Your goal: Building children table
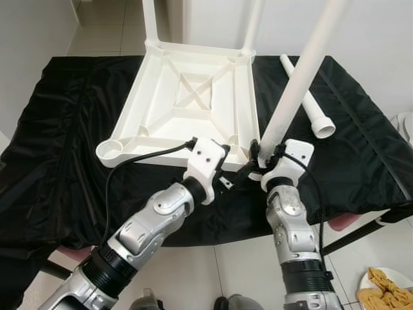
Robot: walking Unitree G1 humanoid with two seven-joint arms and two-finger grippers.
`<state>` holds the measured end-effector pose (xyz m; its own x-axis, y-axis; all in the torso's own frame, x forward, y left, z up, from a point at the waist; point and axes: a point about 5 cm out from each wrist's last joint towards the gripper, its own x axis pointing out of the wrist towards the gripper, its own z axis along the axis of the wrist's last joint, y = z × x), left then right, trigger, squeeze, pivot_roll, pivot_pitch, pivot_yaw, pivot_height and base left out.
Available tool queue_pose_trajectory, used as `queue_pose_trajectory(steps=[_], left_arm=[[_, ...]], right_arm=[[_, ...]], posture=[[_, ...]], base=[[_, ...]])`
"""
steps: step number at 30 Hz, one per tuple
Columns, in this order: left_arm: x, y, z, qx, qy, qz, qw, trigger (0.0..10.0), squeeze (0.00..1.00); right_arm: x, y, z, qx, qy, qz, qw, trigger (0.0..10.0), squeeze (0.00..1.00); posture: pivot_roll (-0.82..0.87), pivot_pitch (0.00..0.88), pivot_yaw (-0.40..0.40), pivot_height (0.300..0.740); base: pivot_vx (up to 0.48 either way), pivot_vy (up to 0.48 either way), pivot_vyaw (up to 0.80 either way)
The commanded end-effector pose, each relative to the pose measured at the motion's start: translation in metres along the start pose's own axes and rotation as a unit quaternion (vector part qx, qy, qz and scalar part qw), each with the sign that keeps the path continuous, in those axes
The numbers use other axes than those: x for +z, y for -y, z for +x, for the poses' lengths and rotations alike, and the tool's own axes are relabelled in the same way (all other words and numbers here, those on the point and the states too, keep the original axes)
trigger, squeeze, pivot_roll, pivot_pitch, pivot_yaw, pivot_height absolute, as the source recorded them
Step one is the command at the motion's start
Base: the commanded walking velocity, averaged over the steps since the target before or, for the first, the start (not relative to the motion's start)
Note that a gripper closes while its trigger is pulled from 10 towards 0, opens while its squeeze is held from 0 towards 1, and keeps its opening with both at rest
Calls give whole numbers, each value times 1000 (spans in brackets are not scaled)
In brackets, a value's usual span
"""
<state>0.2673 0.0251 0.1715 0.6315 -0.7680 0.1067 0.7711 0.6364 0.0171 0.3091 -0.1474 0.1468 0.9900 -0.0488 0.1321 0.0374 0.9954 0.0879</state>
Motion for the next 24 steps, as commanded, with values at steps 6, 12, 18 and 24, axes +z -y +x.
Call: queue_pose_trajectory(steps=[6, 12, 18, 24], left_arm=[[0, 10, 0, -127, -2, 8, 992, 10000, 0], [0, 9, 0, -128, -1, 9, 992, 10000, 0], [1, 9, 0, -130, -2, 10, 991, 10000, 0], [1, 8, 0, -129, -2, 12, 992, 10000, 0]], right_arm=[[-2, 3, 3, 105, -8, 10, 994, 10000, 0], [-5, 19, 9, 194, -23, -14, 981, 10000, 0], [-10, 38, 22, 258, -35, -37, 965, 10000, 0], [-8, 41, 30, 292, -44, -48, 954, 10000, 0]], posture=[[-24, 51, -31, 740], [-28, 48, -27, 740], [-20, 45, -23, 740], [-11, 39, -23, 740]], base=[[0, 0, 0], [0, 0, 0], [0, 0, 0], [0, 0, 0]])
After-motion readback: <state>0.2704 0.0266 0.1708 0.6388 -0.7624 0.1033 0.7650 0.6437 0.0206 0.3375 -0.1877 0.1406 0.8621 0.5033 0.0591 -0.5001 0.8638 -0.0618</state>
